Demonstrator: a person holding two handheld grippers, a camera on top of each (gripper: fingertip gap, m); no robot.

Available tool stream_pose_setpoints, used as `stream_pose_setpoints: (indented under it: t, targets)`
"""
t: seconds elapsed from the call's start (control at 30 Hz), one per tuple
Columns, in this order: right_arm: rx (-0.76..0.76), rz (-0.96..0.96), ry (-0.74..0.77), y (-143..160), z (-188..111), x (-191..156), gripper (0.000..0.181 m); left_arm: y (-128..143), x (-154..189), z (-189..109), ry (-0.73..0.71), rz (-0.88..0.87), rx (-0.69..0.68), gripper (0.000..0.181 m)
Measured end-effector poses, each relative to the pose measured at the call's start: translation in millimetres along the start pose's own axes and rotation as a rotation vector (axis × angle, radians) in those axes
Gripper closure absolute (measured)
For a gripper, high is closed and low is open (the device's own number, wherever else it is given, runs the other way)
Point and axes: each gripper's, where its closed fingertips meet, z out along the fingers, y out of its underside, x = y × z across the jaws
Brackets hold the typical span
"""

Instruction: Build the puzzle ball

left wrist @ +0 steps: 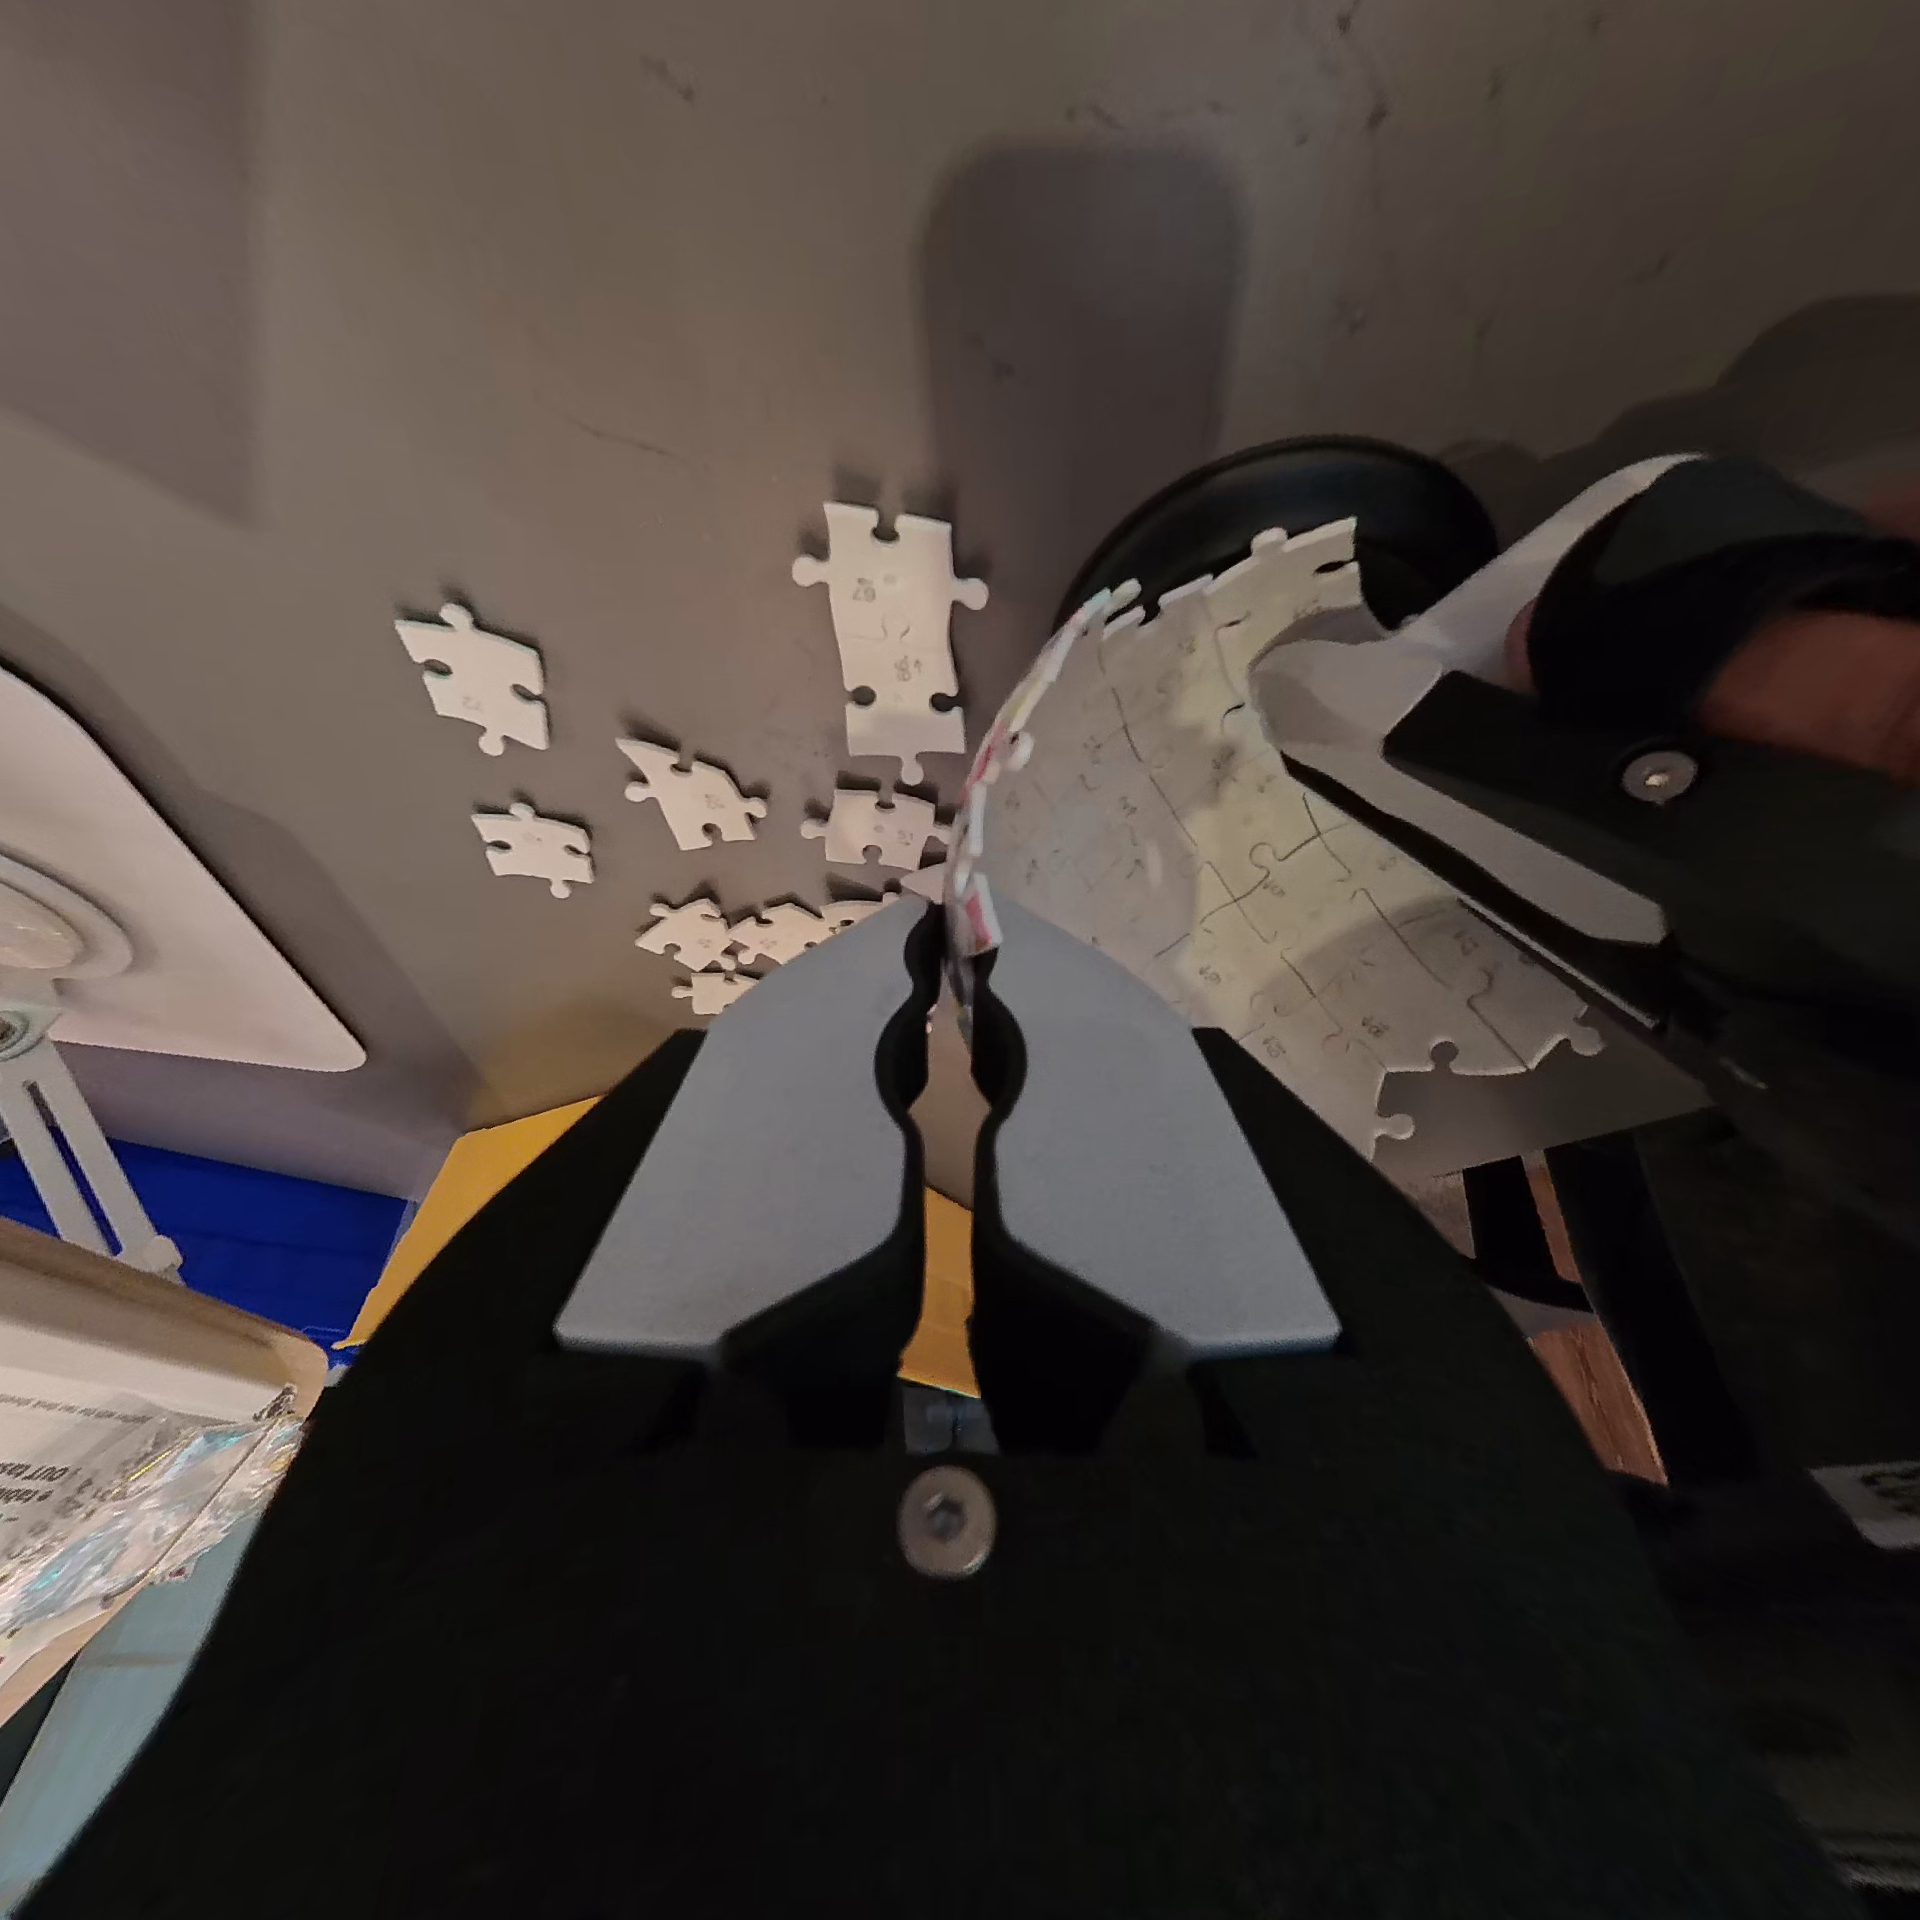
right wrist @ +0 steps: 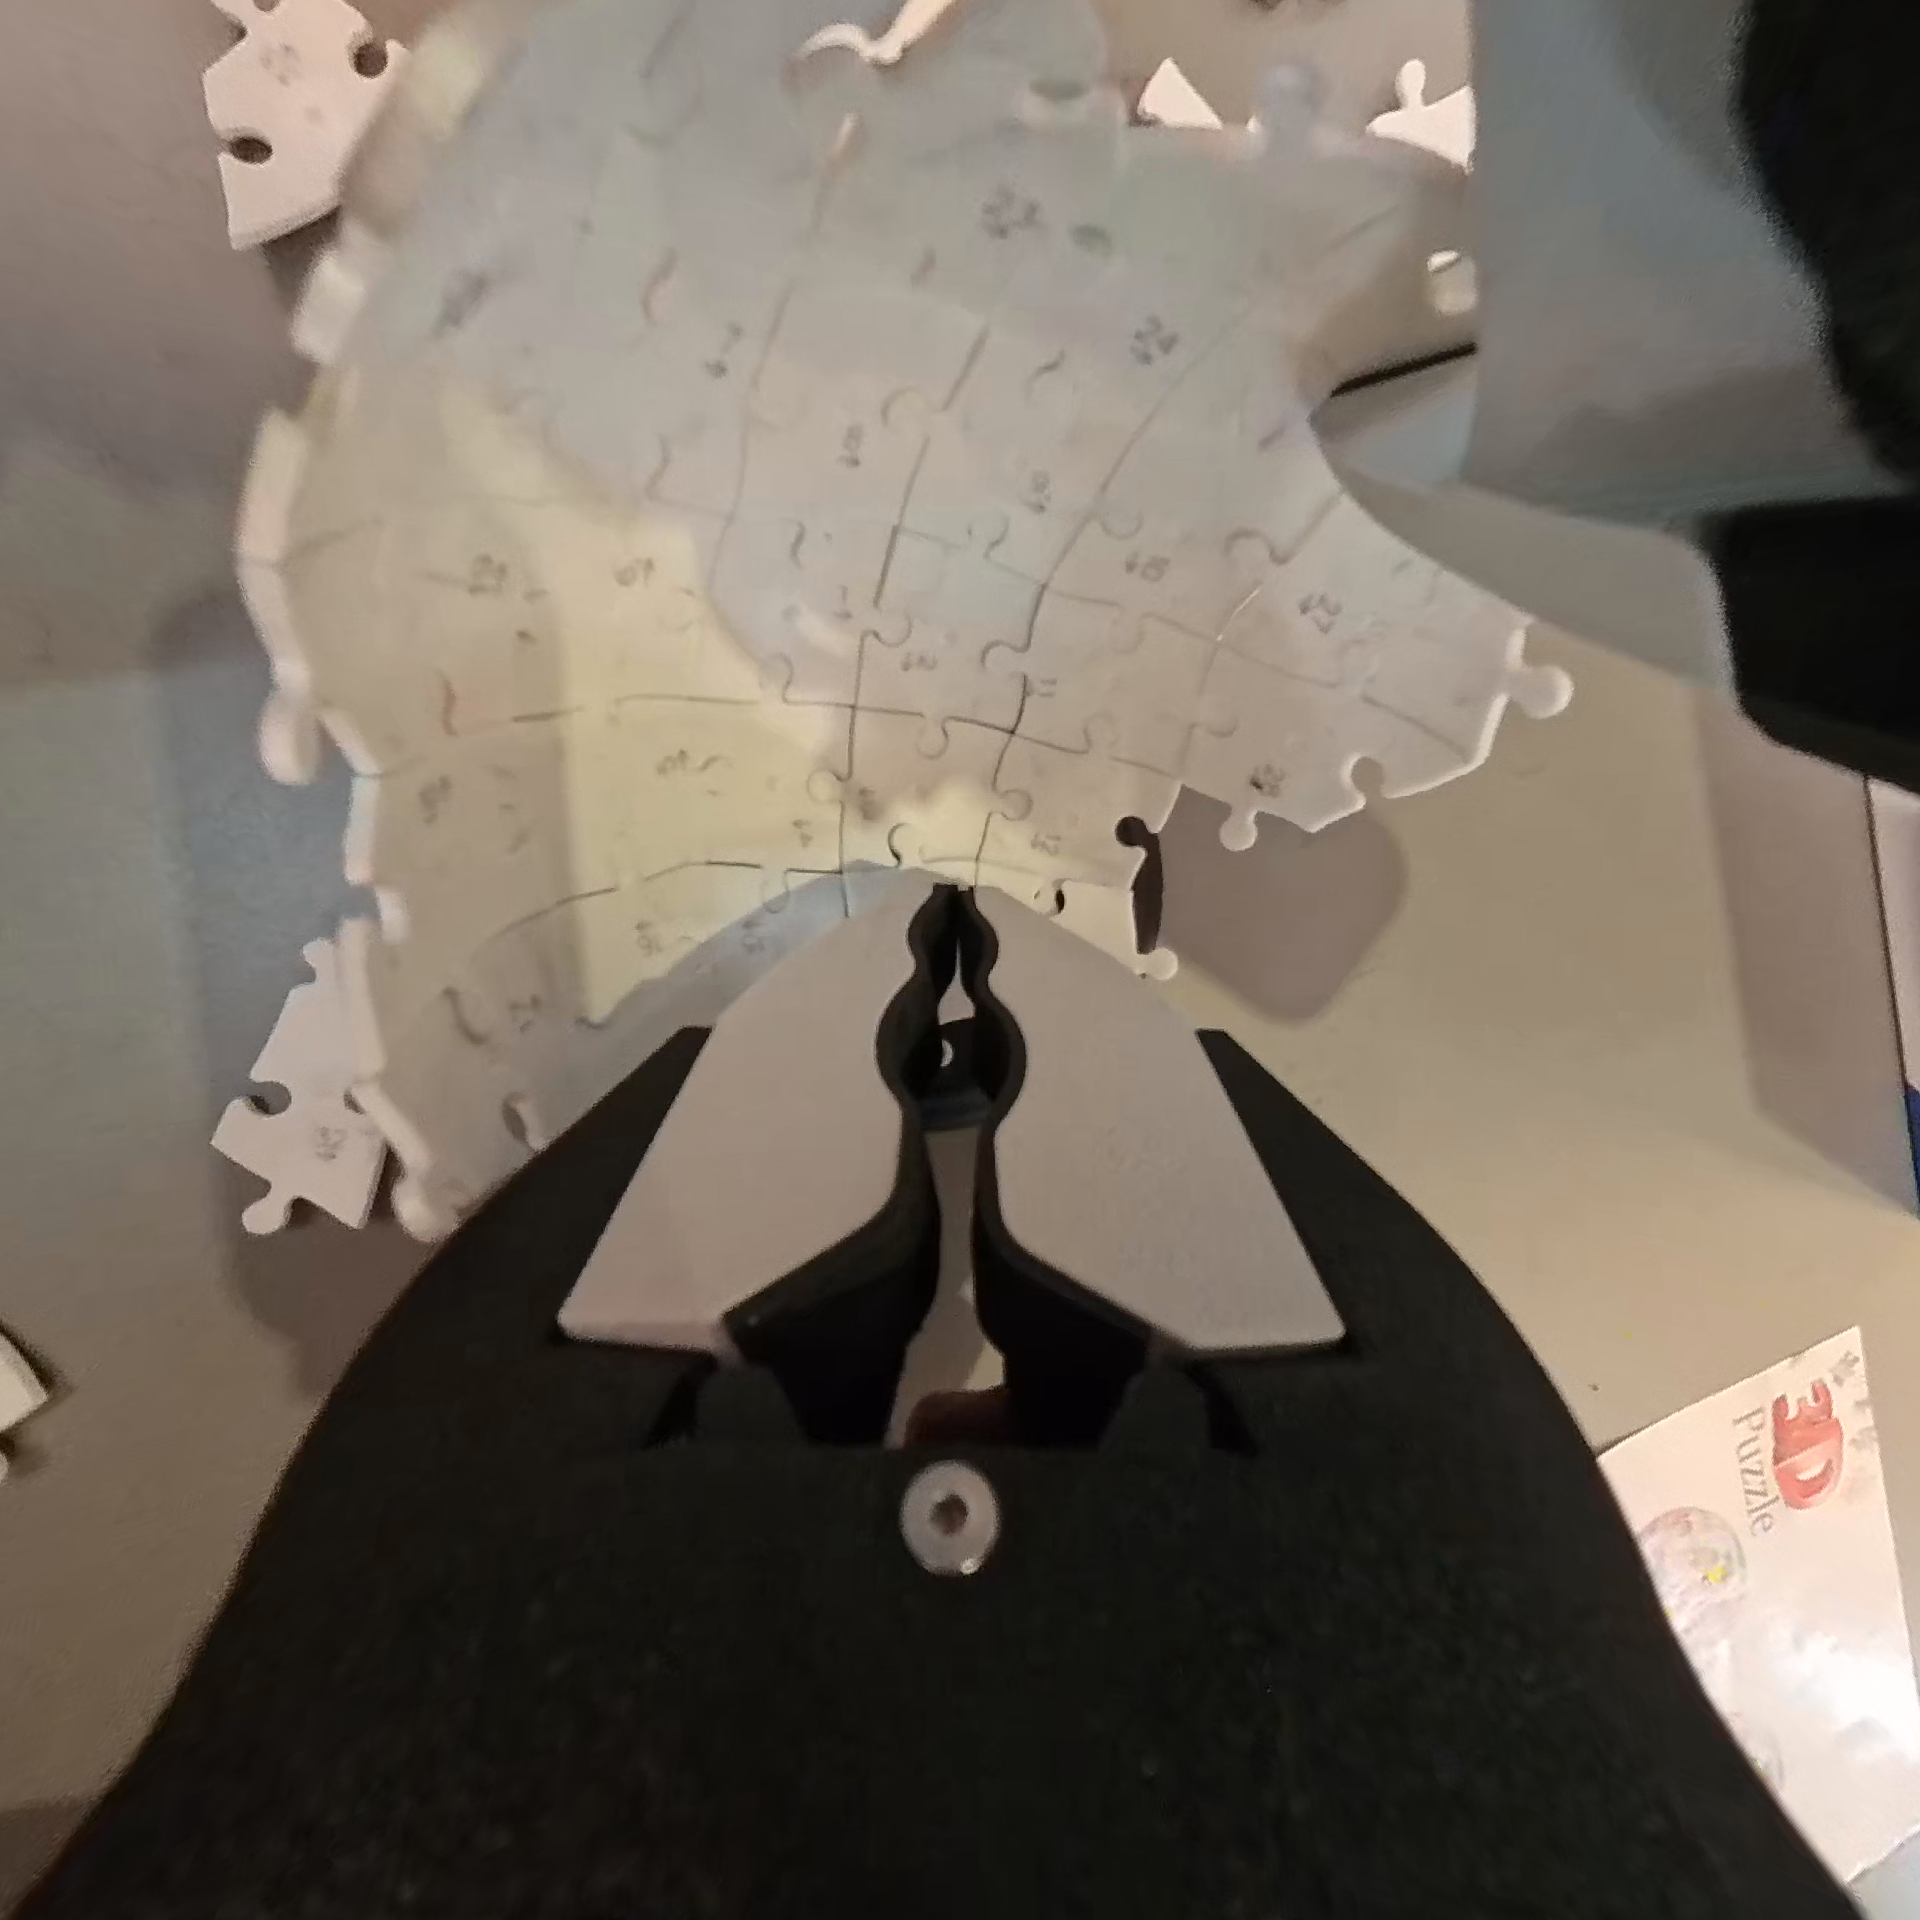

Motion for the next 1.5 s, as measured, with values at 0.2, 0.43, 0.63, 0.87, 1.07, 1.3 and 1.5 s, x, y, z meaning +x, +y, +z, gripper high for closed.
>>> stream_pose_setpoints:
  t: [0.2,0.43,0.63,0.87,1.07,1.3,1.5]
  targets:
    - [0.005,-0.008,-0.045,-0.8,-1.9,2.9,0.181,-0.6,0.4,-1.4,0.004,-0.002,0.020,0.179]
    - [0.023,0.003,-0.104,-4.7,0.9,-0.3,0.181,-1.0,-0.3,-3.7,-0.003,-0.001,0.029,0.179]
    - [0.033,0.087,-0.143,-2.8,1.0,-3.0,0.181,-1.3,-0.1,-2.5,-0.002,-0.005,0.037,0.179]
    - [0.018,0.079,-0.159,-2.9,0.9,-3.0,0.181,-1.5,-0.3,-2.5,-0.009,-0.006,0.039,0.179]
    - [0.078,0.056,-0.117,-11.1,-4.1,2.7,0.181,-1.7,-1.8,-3.7,-0.018,-0.004,0.043,0.179]
    - [0.083,0.016,-0.086,-11.5,0.6,7.0,0.181,-3.8,-3.7,-10.0,-0.063,0.013,0.053,0.179]
    - [0.047,0.026,-0.081,-4.6,2.1,5.7,0.181,-4.4,-4.8,-10.9,-0.095,0.021,0.049,0.179]
